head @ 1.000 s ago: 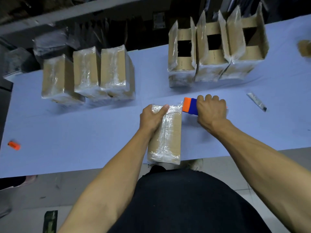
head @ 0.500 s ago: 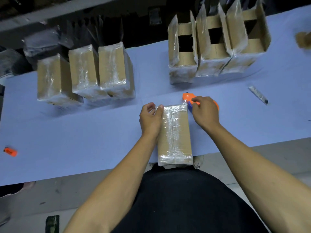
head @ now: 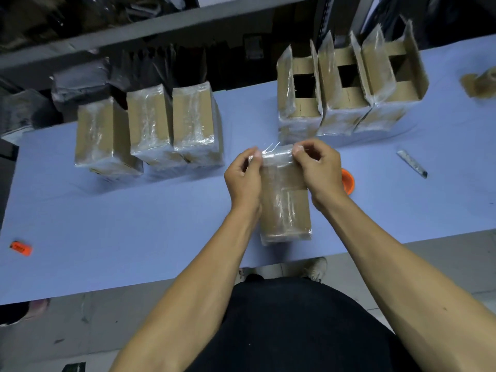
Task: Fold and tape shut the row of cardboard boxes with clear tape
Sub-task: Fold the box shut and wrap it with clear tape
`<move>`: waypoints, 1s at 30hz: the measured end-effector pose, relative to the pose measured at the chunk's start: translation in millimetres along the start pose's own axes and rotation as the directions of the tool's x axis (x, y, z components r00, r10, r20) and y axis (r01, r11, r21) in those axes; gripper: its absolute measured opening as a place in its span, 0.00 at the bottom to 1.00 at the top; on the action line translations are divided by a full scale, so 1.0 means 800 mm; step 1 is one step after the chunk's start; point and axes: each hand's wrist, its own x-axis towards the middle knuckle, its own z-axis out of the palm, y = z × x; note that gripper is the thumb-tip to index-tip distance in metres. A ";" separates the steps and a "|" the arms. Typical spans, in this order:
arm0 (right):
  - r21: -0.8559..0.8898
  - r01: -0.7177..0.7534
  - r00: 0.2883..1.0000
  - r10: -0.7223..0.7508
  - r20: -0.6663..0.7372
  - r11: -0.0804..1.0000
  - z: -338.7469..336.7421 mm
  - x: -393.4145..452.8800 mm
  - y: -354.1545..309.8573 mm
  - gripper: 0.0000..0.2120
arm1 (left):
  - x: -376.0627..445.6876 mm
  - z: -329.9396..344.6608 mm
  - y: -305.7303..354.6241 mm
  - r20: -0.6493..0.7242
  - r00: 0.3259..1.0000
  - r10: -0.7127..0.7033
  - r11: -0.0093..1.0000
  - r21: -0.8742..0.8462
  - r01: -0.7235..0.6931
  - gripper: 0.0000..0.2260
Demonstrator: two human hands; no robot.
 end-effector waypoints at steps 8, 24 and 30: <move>-0.095 0.179 0.977 -0.188 -0.098 0.979 0.010 -0.010 -0.019 0.08 | 0.002 -0.006 0.014 0.037 0.970 0.241 0.970 0.030 -0.242 0.08; -0.191 -0.071 0.997 0.062 -0.052 0.979 0.044 -0.010 -0.044 0.18 | -0.006 0.012 0.030 -0.148 0.987 0.058 0.990 0.138 -0.037 0.14; -0.326 -0.047 0.997 0.027 -0.067 0.944 0.051 -0.014 -0.035 0.14 | 0.003 0.008 0.036 -0.214 0.977 -0.024 0.995 0.088 0.044 0.09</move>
